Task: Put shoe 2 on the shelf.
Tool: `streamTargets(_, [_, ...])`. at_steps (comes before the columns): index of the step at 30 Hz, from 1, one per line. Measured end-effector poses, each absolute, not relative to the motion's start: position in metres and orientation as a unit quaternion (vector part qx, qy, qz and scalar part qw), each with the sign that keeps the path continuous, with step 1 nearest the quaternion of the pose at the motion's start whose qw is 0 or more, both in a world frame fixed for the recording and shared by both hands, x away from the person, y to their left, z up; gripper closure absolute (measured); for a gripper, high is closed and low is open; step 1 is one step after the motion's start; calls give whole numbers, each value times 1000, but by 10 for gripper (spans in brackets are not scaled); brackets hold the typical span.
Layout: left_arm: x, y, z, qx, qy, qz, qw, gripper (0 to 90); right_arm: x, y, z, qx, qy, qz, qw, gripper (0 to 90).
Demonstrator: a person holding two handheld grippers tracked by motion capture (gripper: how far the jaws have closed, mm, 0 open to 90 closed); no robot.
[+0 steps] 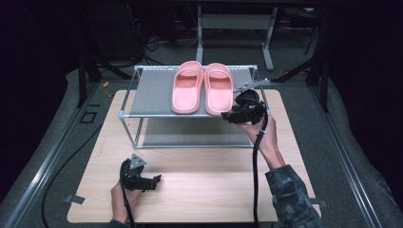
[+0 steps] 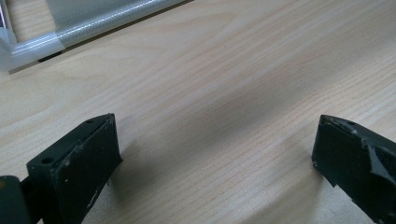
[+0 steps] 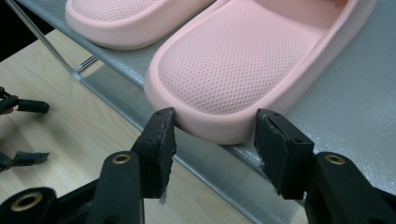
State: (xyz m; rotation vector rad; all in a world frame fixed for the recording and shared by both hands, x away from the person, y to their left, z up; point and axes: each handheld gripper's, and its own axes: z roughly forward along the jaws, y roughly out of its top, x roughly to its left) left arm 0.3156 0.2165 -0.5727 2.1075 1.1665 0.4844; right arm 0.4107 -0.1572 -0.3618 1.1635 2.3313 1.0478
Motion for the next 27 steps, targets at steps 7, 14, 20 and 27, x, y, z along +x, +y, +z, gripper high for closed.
streamTargets(7, [316, 217, -573, 808, 447, 186, 336, 6, 419, -151, -363, 411, 821, 358, 171, 532])
streamTargets(14, [316, 217, -573, 808, 447, 186, 336, 6, 422, -151, -366, 410, 819, 365, 168, 538])
streamTargets(20, [316, 217, -573, 808, 447, 186, 336, 6, 413, -154, -365, 407, 816, 373, 170, 493])
streamTargets(27, [316, 216, -573, 808, 447, 186, 336, 6, 390, -157, -366, 387, 822, 375, 185, 358])
